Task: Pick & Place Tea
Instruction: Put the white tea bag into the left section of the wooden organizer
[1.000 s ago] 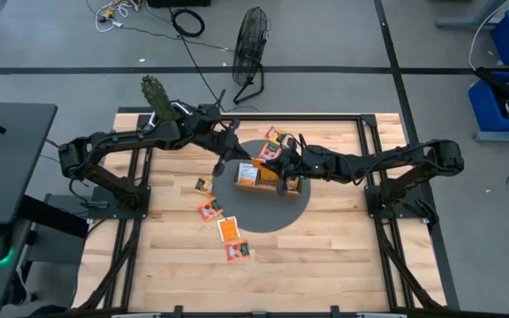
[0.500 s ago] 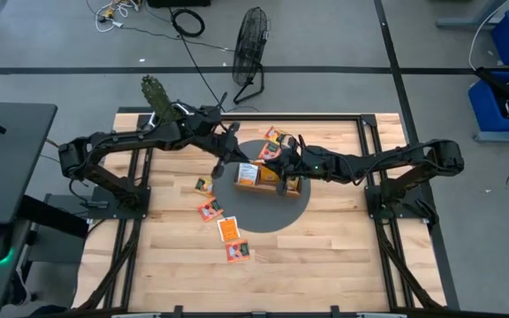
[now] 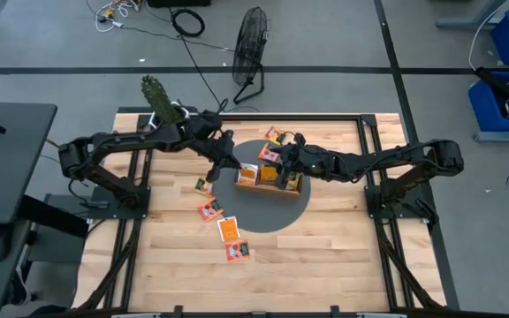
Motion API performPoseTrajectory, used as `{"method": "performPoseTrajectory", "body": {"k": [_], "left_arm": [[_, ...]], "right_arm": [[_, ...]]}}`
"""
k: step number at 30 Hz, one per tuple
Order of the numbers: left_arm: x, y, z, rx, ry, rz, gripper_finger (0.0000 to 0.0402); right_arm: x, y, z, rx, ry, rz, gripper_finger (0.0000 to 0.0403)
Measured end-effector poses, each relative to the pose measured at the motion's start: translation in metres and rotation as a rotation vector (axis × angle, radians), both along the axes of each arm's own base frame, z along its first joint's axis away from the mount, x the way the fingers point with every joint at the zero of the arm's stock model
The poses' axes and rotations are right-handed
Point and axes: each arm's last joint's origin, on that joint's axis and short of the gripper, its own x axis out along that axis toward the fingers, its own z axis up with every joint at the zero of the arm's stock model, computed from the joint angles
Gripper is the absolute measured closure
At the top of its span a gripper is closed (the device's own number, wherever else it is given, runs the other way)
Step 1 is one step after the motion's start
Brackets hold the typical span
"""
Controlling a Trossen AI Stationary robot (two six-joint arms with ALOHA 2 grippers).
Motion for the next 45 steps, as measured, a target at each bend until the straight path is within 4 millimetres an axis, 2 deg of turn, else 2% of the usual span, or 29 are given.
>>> {"method": "performPoseTrajectory", "body": {"k": [6,18,25,33,38,45], "left_arm": [[0.0,0.001,-0.015,-0.019,0.001,0.018,0.0399],[0.009,0.014,-0.054,-0.085,0.116,0.063,0.0399],[0.01,0.02,-0.064,-0.093,0.147,0.093,0.0399],[0.012,0.02,-0.065,-0.112,0.153,0.129,0.0396],[0.013,0.022,-0.064,-0.146,0.143,0.171,0.0367],[0.012,0.022,-0.065,-0.146,0.154,0.172,0.0296]], "right_arm": [[0.0,0.0,-0.001,0.006,0.008,-0.002,0.0193],[-0.001,0.0,-0.002,0.008,0.024,-0.004,0.0195],[-0.001,0.0,-0.003,0.004,0.033,-0.002,0.0195],[-0.001,0.0,-0.003,0.003,0.034,-0.002,0.0195],[-0.001,0.0,-0.003,0.003,0.034,-0.002,0.0195],[-0.002,0.0,-0.004,0.004,0.042,-0.002,0.0195]]}}
